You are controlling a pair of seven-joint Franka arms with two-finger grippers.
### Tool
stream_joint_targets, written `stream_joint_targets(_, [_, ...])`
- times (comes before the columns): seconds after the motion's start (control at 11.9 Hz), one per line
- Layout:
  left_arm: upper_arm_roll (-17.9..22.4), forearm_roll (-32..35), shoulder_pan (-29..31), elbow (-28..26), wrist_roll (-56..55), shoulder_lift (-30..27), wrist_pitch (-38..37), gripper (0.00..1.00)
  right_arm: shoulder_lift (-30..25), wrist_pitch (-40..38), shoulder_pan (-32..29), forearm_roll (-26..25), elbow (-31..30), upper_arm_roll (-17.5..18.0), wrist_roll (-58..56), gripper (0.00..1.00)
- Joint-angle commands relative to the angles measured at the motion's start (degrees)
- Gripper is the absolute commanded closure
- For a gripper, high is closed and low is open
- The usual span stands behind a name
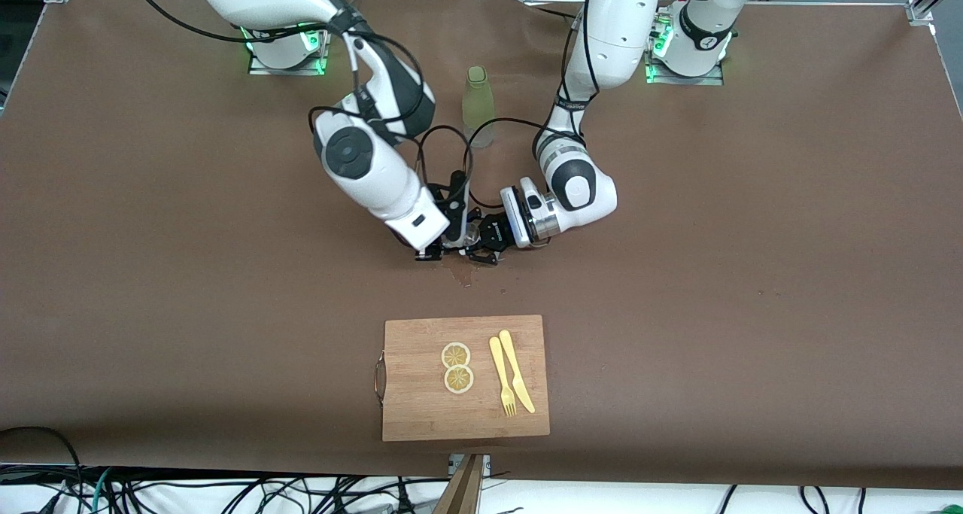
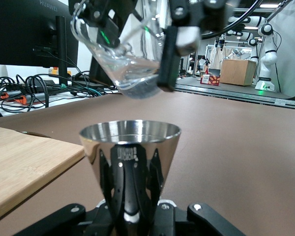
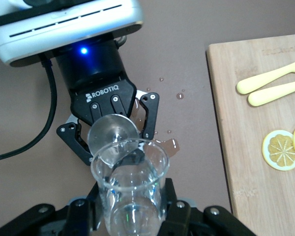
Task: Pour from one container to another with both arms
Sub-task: 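Tip the glass upright with the right gripper while the left gripper withdraws the jigger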
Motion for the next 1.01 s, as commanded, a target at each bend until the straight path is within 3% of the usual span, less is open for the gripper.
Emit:
stream_joint_targets(0.0, [1.33,-5.31,-1.41,1.05,1.12,0.84,0.72,1.00,-0.64,0.57,-4.67,9.90,-1.02,0.74,-9.06,0.66])
stream_joint_targets(0.25, [2.82,-3.74,-0.19,0.53,1.12,0.05,0.46,1.00,-1.16,-0.92,-9.94,25.89,-2.25,0.74,-21.98,0.66])
stream_joint_targets(0.42, [2.82,-0.32,2.18,0.26,0.95,-1.00,0.37,1.00,-1.17,-4.33,-13.89,33.37,-2.34,0.74,-27.79,0.66])
stream_joint_targets(0.75, [1.86,8.55,9.11,0.00,-0.28,-3.98,-0.16,1.00,-1.17,-14.88,-23.82,45.60,-3.66,0.65,-38.69,0.66])
stream_joint_targets(0.92, [-1.64,14.18,14.90,0.08,-1.69,-5.74,-0.42,1.00,-0.90,-20.33,-27.78,48.78,-4.80,0.39,-44.92,0.66])
